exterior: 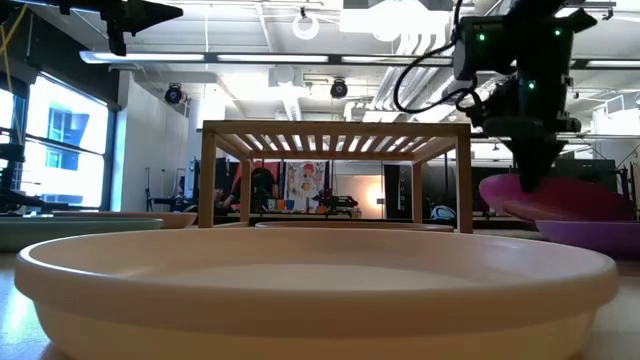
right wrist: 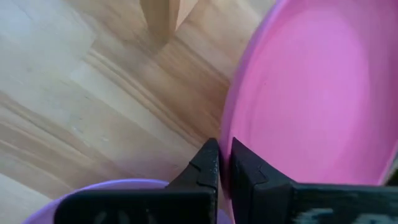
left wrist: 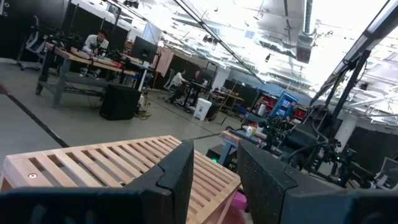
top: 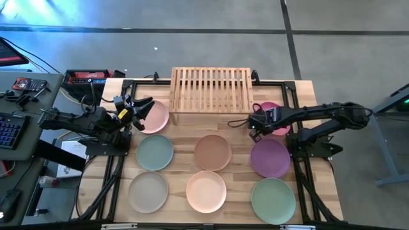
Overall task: Place and stack plates onto a shelf
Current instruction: Put the pink plate on the shelf
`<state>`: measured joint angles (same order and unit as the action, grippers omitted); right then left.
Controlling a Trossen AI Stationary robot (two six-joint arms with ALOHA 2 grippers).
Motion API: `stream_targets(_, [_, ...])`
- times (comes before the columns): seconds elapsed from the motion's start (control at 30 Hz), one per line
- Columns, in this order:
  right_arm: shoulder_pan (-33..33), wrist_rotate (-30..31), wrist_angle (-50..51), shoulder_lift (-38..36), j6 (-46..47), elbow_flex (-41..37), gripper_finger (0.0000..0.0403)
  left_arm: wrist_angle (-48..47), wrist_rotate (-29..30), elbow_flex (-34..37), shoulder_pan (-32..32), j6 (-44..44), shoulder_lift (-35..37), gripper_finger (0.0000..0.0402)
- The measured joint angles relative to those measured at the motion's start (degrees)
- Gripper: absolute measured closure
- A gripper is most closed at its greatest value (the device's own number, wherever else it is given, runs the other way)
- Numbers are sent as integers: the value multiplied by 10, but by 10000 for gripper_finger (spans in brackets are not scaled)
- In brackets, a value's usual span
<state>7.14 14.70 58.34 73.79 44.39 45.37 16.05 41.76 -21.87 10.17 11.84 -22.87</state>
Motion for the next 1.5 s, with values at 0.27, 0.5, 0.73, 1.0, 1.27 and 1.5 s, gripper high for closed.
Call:
stream_targets(0.27, [0, 44, 94, 0, 23, 80, 401, -3, 0, 0, 0, 0, 0, 289])
stream_targets(0.5, [13, 85, 145, 0, 37, 131, 402, -18, 0, 0, 0, 0, 0, 289])
stream_targets(0.73, [52, 148, 221, 0, 30, 202, 402, -18, 0, 0, 0, 0, 0, 289])
stream_targets(1.0, [102, 193, 201, -1, -112, 300, 403, -19, 0, 0, 0, 0, 0, 289])
stream_targets(1.27, [131, 196, 90, 7, -370, 376, 403, -29, 0, 0, 0, 0, 0, 289])
stream_targets(1.5, [131, 189, 65, 65, -584, 444, 403, -29, 0, 0, 0, 0, 0, 289])
